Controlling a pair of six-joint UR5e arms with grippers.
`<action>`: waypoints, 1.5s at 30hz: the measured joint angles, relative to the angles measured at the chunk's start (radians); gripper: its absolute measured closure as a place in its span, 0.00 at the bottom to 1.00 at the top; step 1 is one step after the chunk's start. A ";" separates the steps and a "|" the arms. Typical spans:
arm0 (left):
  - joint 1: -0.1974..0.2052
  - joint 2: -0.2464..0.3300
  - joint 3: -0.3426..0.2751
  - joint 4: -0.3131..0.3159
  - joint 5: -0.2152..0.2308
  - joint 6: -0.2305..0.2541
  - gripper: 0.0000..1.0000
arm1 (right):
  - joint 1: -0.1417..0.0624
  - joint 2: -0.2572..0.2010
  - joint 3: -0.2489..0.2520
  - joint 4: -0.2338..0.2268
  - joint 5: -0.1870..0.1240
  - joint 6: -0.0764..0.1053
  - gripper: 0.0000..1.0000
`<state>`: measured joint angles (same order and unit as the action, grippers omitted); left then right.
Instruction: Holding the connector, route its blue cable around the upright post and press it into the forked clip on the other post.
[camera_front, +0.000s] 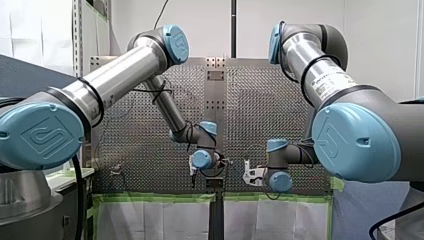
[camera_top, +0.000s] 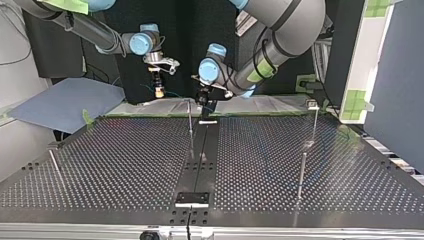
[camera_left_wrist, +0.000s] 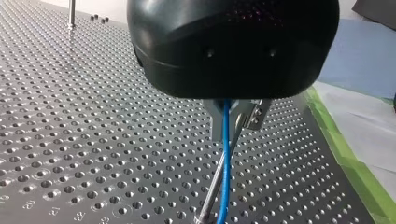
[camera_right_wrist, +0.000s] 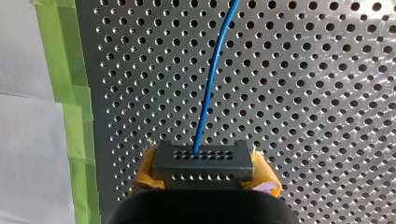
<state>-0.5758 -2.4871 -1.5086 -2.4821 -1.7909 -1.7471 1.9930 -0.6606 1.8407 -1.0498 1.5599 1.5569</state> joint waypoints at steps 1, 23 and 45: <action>0.001 0.000 0.000 -0.003 0.000 -0.001 1.00 | 0.000 0.000 -0.001 0.002 0.000 0.000 1.00; 0.008 0.000 0.009 -0.080 -0.013 -0.003 1.00 | -0.002 0.000 -0.009 0.016 -0.013 -0.002 1.00; 0.019 0.000 0.061 -0.113 0.017 -0.011 1.00 | -0.011 0.000 -0.013 0.027 -0.012 -0.002 1.00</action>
<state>-0.5565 -2.4871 -1.4473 -2.5956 -1.7737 -1.7578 1.9816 -0.6606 1.8276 -1.0232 1.5479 1.5553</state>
